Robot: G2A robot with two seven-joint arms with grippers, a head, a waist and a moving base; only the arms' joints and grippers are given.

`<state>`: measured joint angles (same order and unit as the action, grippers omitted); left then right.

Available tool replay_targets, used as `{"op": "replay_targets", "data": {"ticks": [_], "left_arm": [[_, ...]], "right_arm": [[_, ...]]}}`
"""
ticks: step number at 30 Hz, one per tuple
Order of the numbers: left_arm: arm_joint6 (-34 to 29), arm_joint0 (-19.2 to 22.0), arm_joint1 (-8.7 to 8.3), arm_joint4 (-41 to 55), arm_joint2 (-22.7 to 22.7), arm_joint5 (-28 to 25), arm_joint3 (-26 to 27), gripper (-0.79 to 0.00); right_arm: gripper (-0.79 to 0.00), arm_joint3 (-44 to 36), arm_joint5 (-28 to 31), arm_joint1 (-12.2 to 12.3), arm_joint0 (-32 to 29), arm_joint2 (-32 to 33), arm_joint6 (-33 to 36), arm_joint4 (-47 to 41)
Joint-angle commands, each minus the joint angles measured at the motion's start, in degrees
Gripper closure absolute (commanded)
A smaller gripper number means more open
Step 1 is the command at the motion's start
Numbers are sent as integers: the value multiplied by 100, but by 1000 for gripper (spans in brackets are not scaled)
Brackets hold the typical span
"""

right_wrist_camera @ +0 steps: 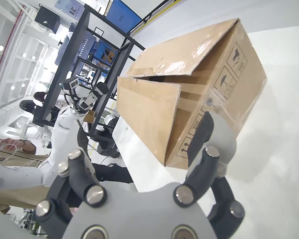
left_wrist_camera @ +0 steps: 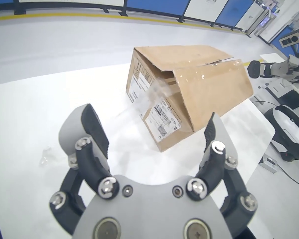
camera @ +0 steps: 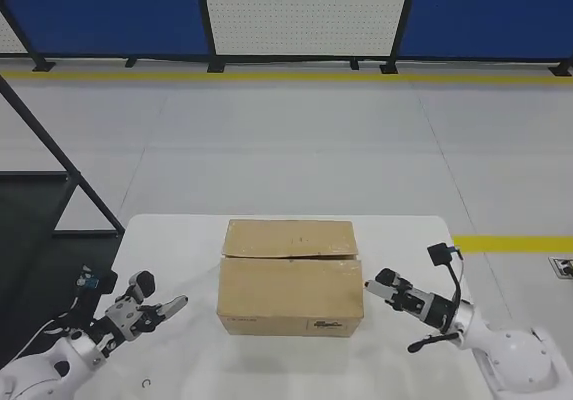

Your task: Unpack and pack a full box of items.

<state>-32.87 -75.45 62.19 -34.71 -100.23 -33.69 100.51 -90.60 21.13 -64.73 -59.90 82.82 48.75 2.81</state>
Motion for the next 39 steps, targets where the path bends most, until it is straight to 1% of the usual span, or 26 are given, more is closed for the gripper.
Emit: {"op": "replay_targets", "data": {"ticks": [1,5,10,15,20,24,32,39], "left_arm": [[-247,144,-24,248,33,-4,-104,-785],[-446,271,-60,417,67,8,-188,-785],[-404,203,-92,466,31,38,-252,-785],[-363,147,-122,550,4,34,-289,-785],[-390,138,-150,609,62,8,-258,-785],[-403,168,-167,584,162,17,-229,-785],[-432,210,-201,572,336,18,-262,-785],[-477,222,-234,561,456,-17,-274,-785]], "right_arm": [[-785,243,-2,-10,246,-144,130,-84],[-785,776,95,-40,687,-412,516,-572],[-785,1290,354,-66,1099,-633,1142,-1310],[-785,1506,626,-44,1208,-659,1853,-2035],[-785,1384,854,19,1104,-592,2524,-2474],[-785,1023,819,90,880,-555,2622,-2489],[-785,281,856,270,378,-613,2585,-2300],[-785,67,933,426,166,-823,2508,-2092]]}}
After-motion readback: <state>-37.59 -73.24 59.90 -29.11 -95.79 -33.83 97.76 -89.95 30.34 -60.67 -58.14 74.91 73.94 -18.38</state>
